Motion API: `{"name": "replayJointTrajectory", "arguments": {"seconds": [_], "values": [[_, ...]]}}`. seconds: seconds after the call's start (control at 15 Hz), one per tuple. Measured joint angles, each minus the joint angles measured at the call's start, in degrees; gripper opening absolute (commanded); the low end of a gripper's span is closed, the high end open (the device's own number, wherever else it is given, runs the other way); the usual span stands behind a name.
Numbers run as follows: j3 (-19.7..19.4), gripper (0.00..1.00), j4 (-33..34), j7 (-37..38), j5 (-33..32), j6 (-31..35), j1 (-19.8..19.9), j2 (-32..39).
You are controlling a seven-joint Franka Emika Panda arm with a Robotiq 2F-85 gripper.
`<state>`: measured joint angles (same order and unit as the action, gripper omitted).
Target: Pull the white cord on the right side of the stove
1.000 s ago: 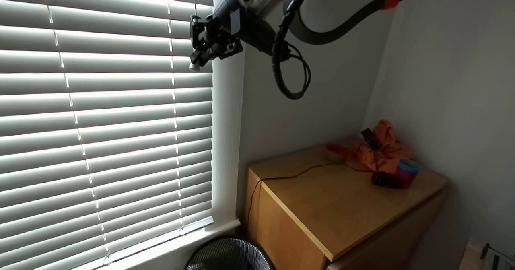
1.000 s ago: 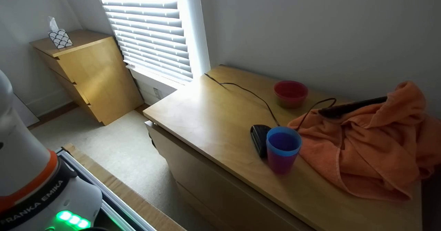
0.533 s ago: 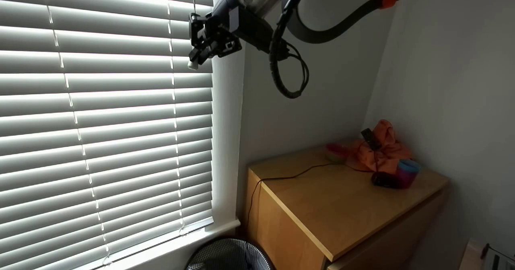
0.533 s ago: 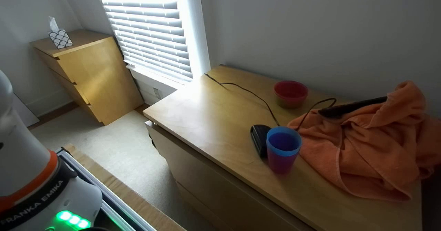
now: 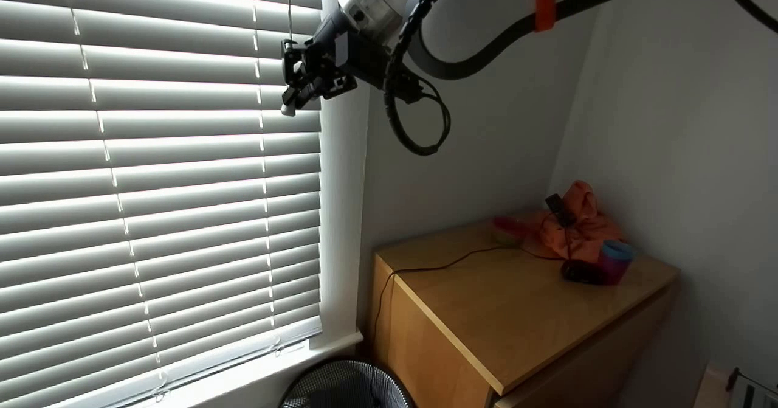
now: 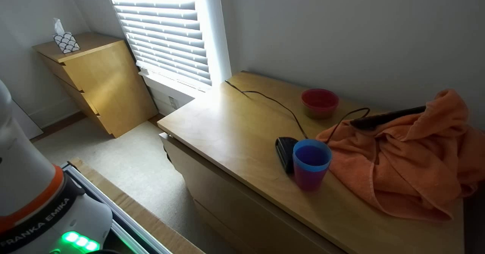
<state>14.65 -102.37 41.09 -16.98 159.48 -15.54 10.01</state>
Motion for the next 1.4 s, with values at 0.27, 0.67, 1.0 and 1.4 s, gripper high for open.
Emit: {"name": "replayJointTrajectory", "arguments": {"seconds": [0.27,0.67,1.0,1.4], "values": [[0.53,0.05,0.1,-0.01,0.17,1.02,-0.09,1.54],[-0.03,0.05,-0.85,1.09,-1.97,1.02,-0.26,1.65],[-0.94,0.05,-1.85,3.84,-6.12,1.02,-0.27,1.4],[-1.31,0.19,-3.0,7.36,-10.44,1.02,-0.3,1.16]]}}
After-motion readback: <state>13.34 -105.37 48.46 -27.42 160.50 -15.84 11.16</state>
